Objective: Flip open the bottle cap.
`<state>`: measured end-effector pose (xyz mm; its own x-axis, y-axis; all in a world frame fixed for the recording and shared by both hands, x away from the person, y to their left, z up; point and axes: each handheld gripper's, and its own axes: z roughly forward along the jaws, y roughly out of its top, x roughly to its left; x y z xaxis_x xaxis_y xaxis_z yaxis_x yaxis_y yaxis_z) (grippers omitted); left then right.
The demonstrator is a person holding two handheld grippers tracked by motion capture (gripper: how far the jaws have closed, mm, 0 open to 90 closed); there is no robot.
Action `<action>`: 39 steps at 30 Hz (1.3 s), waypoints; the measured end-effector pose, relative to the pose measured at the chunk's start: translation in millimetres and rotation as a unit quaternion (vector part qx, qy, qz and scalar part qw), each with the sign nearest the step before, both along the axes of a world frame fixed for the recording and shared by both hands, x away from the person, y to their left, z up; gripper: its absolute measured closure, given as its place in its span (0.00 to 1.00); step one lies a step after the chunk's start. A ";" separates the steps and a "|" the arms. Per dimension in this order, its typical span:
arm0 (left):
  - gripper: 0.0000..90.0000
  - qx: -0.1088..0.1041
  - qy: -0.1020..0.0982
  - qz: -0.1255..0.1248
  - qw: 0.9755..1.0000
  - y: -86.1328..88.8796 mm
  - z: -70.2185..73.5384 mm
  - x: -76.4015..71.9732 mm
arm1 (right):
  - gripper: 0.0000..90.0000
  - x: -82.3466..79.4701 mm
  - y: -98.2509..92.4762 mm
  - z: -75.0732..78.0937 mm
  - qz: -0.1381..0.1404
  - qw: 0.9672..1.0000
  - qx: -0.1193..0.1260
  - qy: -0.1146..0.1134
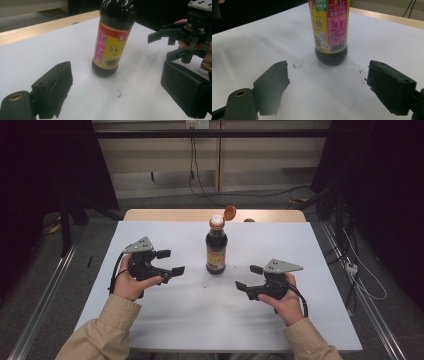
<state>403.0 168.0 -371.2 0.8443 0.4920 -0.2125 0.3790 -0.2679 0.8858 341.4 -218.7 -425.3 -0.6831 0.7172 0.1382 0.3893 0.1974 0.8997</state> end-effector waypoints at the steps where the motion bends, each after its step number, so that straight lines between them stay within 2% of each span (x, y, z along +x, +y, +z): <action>1: 0.11 0.000 -0.001 0.000 1.000 1.4 -1.4 -0.8 | 0.19 -0.6 -1.0 -0.2 -0.001 1.000 -0.001 0.000; 12: 0.10 0.001 0.008 0.011 1.000 14.1 -16.7 -10.0 | 0.19 -11.0 -14.8 -3.4 -0.008 1.000 0.001 0.002; 16: 0.10 0.006 0.010 0.013 1.000 17.7 -21.1 -12.5 | 0.19 -14.2 -17.8 -4.0 -0.008 1.000 -0.005 0.000; 24: 0.10 0.002 -0.001 0.025 1.000 26.8 -28.2 -19.0 | 0.19 -21.1 -24.4 -6.2 -0.010 1.000 -0.008 0.002; 39: 0.10 0.004 0.007 0.031 0.999 40.6 -43.4 -30.8 | 0.18 -29.5 -36.0 -9.9 -0.015 1.000 -0.013 0.002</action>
